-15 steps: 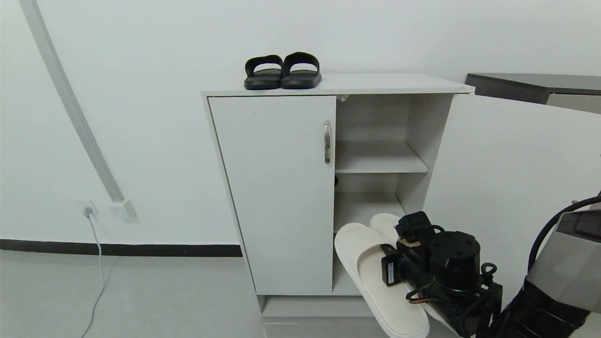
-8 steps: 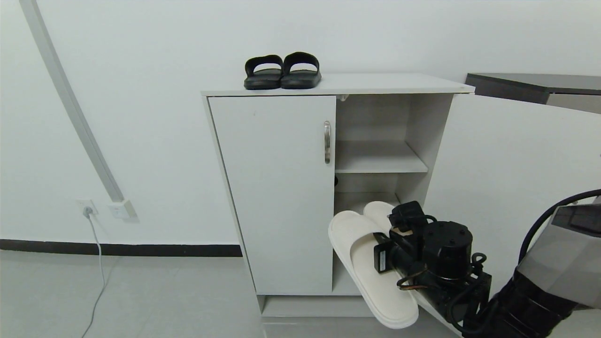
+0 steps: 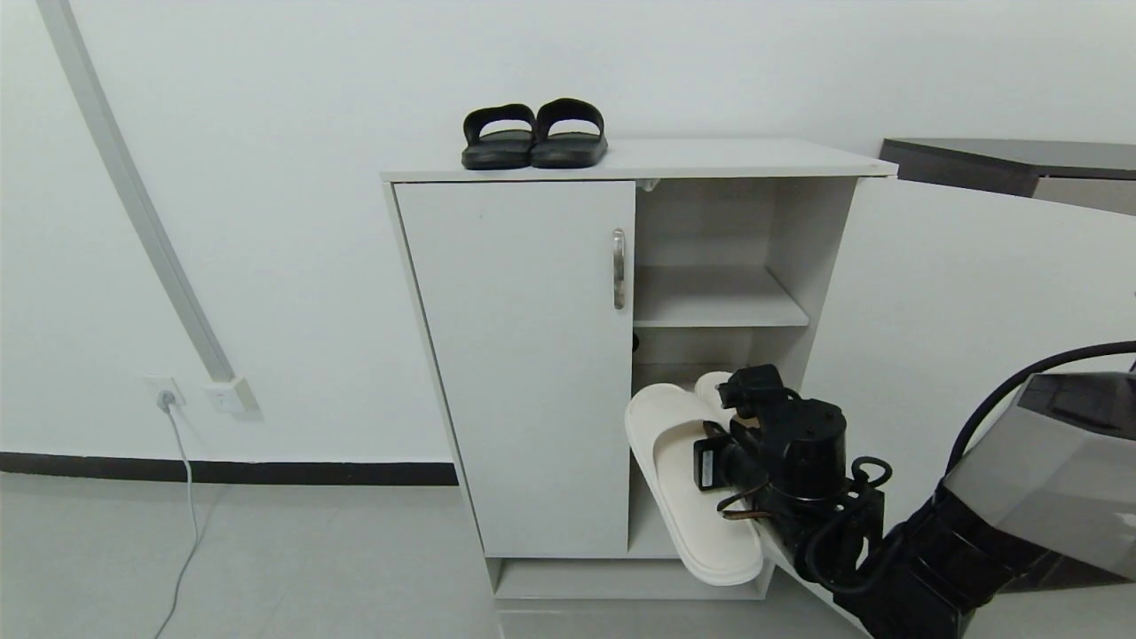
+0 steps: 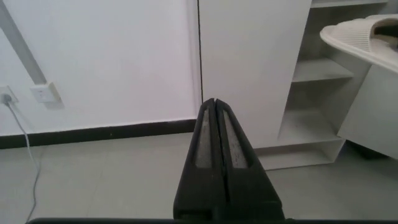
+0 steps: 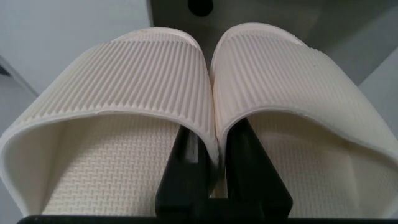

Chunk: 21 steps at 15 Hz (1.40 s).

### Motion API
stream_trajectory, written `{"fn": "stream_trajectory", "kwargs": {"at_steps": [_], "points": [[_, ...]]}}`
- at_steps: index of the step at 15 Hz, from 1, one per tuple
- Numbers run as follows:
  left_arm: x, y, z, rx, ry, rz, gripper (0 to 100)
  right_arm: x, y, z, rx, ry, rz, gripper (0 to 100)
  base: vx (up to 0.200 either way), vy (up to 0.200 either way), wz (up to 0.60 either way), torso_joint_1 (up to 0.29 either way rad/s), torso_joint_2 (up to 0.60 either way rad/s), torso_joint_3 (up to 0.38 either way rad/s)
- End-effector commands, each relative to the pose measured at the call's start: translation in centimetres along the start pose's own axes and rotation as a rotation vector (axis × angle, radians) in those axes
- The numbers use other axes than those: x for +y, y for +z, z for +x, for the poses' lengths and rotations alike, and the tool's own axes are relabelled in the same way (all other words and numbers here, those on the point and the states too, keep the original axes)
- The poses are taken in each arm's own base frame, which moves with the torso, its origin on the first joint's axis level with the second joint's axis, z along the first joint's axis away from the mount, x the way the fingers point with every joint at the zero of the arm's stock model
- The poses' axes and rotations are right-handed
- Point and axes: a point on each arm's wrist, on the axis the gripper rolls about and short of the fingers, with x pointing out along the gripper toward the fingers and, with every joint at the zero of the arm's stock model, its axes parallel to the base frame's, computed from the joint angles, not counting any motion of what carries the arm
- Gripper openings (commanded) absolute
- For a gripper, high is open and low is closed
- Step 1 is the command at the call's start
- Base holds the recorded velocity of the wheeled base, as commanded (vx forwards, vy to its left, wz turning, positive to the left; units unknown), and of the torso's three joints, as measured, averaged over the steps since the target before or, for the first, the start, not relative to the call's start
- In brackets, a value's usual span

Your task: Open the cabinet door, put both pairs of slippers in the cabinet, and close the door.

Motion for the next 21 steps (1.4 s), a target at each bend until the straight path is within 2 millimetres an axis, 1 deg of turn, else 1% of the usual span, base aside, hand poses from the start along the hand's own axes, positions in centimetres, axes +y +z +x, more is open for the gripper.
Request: {"fn": "stream_trajectory", "kwargs": {"at_steps": [1,3,4,6,7,9,10,13,16,21], "points": [[0.0,0.0,0.0,-0.003,0.001,-0.011,0,0.7,-0.5,1.7,-0.004,-0.111,0.0,0,0.0,0.0,0.0,0.0,0.0,0.0],[0.0,0.0,0.0,-0.003,-0.002,-0.021,0,1.8,-0.2,3.3,-0.022,-0.237,0.008,0,0.0,0.0,0.0,0.0,0.0,0.0],[0.0,0.0,0.0,-0.003,-0.002,-0.021,0,2.6,-0.1,3.8,-0.022,-0.262,0.02,0,0.0,0.0,0.0,0.0,0.0,0.0],[0.0,0.0,0.0,-0.003,-0.002,-0.021,0,4.0,0.0,4.1,-0.024,-0.291,0.045,0,0.0,0.0,0.0,0.0,0.0,0.0],[0.0,0.0,0.0,-0.003,-0.002,-0.021,0,4.3,-0.3,4.4,-0.006,-0.298,0.035,0,0.0,0.0,0.0,0.0,0.0,0.0],[0.0,0.0,0.0,-0.003,-0.002,-0.021,0,4.1,-1.0,5.0,0.004,-0.309,0.029,0,0.0,0.0,0.0,0.0,0.0,0.0],[0.0,0.0,0.0,-0.003,-0.002,-0.021,0,3.6,-1.4,5.5,0.011,-0.324,0.026,0,0.0,0.0,0.0,0.0,0.0,0.0],[0.0,0.0,0.0,-0.003,-0.002,-0.021,0,3.3,-2.5,6.1,0.027,-0.332,0.019,0,0.0,-0.2,0.0,0.009,0.0,0.002],[0.0,0.0,0.0,-0.003,-0.002,-0.022,0,3.5,-2.9,6.1,0.032,-0.325,0.015,0,0.0,-0.2,0.0,0.007,0.01,0.004],[0.0,0.0,0.0,-0.003,-0.002,-0.025,0,4.1,-3.6,6.0,0.023,-0.298,0.022,0,0.0,0.0,0.0,0.0,0.0,0.0]]}}
